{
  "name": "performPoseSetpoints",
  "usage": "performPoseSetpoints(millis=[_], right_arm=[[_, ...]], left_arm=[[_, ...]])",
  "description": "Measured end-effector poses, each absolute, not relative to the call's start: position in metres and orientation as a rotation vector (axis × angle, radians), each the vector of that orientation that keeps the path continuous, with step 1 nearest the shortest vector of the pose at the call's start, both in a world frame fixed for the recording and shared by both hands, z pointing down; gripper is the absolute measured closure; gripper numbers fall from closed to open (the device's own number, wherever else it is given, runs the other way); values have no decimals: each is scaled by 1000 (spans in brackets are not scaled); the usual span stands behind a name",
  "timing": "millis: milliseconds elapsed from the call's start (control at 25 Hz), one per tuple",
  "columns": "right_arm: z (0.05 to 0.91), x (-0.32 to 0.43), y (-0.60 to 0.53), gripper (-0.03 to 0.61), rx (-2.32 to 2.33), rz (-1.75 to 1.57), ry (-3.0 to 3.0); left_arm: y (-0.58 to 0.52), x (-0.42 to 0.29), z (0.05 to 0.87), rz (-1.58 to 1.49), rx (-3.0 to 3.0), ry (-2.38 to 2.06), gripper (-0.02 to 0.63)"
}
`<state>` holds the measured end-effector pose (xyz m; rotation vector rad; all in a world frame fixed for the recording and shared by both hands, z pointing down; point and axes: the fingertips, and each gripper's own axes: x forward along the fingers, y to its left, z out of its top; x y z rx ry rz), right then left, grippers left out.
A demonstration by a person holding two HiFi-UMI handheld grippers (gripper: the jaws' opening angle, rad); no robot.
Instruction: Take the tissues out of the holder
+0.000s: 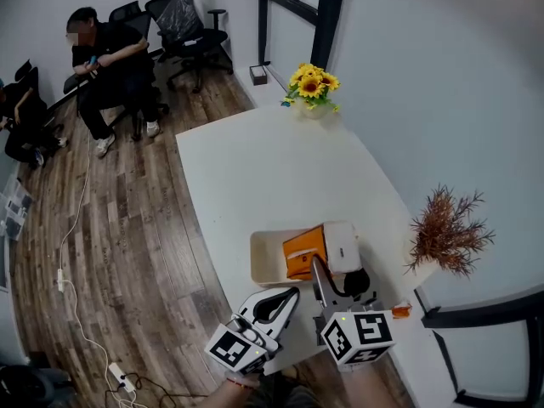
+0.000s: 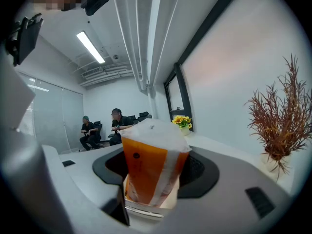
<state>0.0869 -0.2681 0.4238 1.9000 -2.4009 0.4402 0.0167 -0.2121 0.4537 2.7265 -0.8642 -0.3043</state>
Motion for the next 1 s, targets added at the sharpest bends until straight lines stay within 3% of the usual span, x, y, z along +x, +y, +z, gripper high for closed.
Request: performPoseSetpoints(millis=[1000], right_arm=[[395,86,-264,302,1912,375,-2439]], left_arm=[[-211,21,434,-316,2757,-826,606]])
